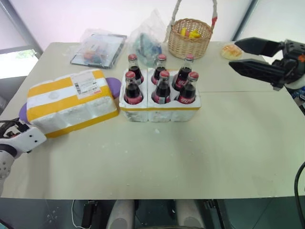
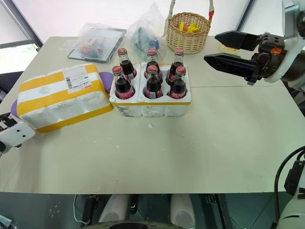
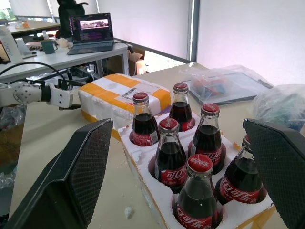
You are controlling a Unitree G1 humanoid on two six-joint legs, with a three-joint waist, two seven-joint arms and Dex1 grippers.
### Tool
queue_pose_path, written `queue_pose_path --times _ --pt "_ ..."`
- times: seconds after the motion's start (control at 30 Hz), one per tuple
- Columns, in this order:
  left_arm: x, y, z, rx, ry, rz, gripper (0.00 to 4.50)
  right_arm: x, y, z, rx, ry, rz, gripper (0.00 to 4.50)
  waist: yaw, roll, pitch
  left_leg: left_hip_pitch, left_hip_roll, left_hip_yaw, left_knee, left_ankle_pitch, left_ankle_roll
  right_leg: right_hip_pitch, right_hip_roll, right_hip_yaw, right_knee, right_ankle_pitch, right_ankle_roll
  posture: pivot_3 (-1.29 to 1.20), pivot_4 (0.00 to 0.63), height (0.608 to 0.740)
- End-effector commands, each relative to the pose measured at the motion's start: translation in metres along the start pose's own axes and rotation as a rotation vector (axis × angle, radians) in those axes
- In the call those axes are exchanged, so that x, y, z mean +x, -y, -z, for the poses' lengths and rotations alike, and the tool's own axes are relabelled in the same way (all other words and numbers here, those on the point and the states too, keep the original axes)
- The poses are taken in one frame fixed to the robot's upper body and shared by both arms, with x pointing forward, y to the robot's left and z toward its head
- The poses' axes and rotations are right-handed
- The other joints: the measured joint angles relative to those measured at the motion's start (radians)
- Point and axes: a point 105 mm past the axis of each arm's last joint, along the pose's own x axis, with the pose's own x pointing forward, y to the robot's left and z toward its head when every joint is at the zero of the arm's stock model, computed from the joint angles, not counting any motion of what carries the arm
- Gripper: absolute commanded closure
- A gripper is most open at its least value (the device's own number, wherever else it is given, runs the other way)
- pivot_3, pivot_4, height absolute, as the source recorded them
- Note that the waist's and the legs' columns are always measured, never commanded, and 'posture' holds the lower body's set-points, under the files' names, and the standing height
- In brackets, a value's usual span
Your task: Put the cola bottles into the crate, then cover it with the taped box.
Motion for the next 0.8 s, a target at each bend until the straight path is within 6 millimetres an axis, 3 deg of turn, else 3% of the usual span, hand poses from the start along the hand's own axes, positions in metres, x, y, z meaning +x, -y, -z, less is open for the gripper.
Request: queue_pose_path --times 0.03,0.27,0.47,0.8 --pt "0.003 -0.018 0.003 0.027 0.0 -0.099 0.42 -0.005 -0.004 -0.016 -0.046 0.048 0.004 0.0 0.0 0.0 0.0 0.0 0.0 0.0 0.0 0.0 0.0 0.0 0.0 0.0 0.0 0.0 0.0 0.0 0.15 0.737" --pt "0.026 -0.027 -0.008 0.161 0.072 -0.224 0.42 -0.007 -0.006 -0.018 -0.057 0.025 0.0 0.0 0.003 0.0 0.0 0.0 -0.001 0.0 0.0 0.0 0.0 0.0 0.0 0.0 0.0 0.0 0.0 0.0 0.15 0.737" --pt "0.041 -0.025 -0.021 0.187 0.128 -0.228 0.42 -0.015 -0.013 -0.014 -0.067 -0.045 -0.017 0.0 0.003 0.0 0.0 0.0 -0.001 0.0 0.0 0.0 0.0 0.0 0.0 0.0 0.0 0.0 0.0 0.0 0.15 0.737" --pt "0.058 -0.022 -0.019 0.192 0.116 -0.199 0.42 -0.023 -0.045 0.001 -0.084 -0.194 -0.156 0.0 0.001 0.0 0.0 0.0 0.0 0.0 0.0 0.0 0.0 0.0 0.0 0.0 0.001 0.0 0.0 0.0 0.15 0.737"
